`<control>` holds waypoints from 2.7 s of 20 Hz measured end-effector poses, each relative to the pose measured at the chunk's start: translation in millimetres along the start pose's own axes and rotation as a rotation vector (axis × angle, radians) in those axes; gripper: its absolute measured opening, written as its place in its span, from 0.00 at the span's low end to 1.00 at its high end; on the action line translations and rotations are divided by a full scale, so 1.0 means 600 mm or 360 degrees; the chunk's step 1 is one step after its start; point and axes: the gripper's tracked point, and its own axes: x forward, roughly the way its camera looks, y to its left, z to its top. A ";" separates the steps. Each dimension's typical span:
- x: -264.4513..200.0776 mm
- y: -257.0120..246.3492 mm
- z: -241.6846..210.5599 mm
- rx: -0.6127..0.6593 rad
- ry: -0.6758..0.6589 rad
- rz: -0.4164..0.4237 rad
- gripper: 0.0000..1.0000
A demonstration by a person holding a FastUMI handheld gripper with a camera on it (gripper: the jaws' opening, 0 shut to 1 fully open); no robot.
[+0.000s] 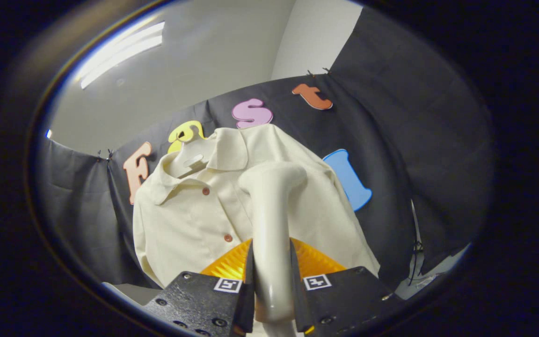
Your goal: Iron the clothes twice with a garment steamer, once on the left side and once on the right side.
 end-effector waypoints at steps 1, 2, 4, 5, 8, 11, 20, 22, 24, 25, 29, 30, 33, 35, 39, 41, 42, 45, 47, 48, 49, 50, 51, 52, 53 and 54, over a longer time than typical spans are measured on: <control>-0.004 -0.007 -0.009 0.0006 0.0016 -0.0005 0.33; -0.012 -0.014 -0.022 0.0010 0.0035 -0.0009 0.33; -0.024 -0.032 -0.040 0.0034 0.0057 -0.0031 0.33; -0.032 -0.040 -0.052 0.0047 0.0071 -0.0035 0.33; -0.056 -0.070 -0.100 0.0072 0.0128 -0.0068 0.33; -0.086 -0.106 -0.149 0.0164 0.0181 -0.0105 0.33; -0.170 -0.177 -0.290 0.0258 0.0352 -0.0205 0.33; -0.189 -0.185 -0.317 0.0286 0.0391 -0.0224 0.33; -0.206 -0.193 -0.337 0.0302 0.0416 -0.0242 0.33; -0.213 -0.195 -0.345 0.0312 0.0432 -0.0253 0.33; -0.247 -0.200 -0.386 0.0377 0.0482 -0.0294 0.34; -0.254 -0.200 -0.396 0.0405 0.0495 -0.0305 0.34; -0.277 -0.194 -0.416 0.0436 0.0527 -0.0333 0.33; -0.297 -0.179 -0.414 0.0454 0.0528 -0.0325 0.34; -0.347 -0.135 -0.393 0.0487 0.0499 -0.0285 0.33; -0.373 -0.112 -0.375 0.0488 0.0472 -0.0268 0.33; -0.387 -0.097 -0.367 0.0472 0.0464 -0.0262 0.33; -0.425 -0.036 -0.346 0.0445 0.0463 -0.0197 0.33; -0.447 0.018 -0.336 0.0423 0.0473 -0.0138 0.33; -0.457 0.048 -0.329 0.0411 0.0474 -0.0095 0.33; -0.467 0.081 -0.321 0.0394 0.0473 -0.0046 0.33; -0.479 0.115 -0.314 0.0378 0.0463 -0.0002 0.33; -0.489 0.148 -0.307 0.0365 0.0459 0.0039 0.33; -0.500 0.182 -0.304 0.0357 0.0459 0.0084 0.33; -0.511 0.218 -0.298 0.0348 0.0451 0.0130 0.33; -0.523 0.254 -0.294 0.0337 0.0454 0.0181 0.33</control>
